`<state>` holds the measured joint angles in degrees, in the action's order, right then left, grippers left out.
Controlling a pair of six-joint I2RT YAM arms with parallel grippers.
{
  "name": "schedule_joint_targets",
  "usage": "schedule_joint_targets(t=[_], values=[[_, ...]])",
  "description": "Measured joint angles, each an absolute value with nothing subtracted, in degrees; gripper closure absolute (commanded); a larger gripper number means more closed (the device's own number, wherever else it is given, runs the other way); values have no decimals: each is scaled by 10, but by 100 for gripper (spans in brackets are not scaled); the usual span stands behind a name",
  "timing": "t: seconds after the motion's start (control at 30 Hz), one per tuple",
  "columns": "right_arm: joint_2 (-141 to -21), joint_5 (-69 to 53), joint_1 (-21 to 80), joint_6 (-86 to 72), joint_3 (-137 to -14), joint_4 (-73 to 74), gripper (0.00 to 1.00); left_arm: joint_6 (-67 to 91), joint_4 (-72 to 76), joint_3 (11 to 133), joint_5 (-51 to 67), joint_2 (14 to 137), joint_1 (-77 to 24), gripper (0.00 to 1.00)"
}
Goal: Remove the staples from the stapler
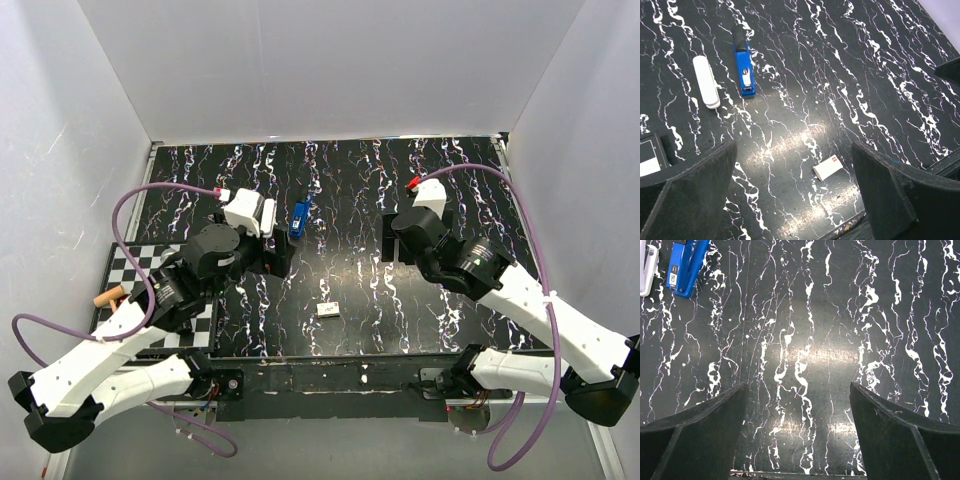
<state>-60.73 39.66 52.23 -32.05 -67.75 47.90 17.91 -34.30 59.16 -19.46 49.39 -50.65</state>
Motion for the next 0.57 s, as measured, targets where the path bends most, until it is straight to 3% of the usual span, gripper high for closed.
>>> schedule_joint_targets(t=[0.57], values=[[-606, 390, 522, -283, -678, 466, 7, 130, -333, 619, -209, 515, -507, 2]])
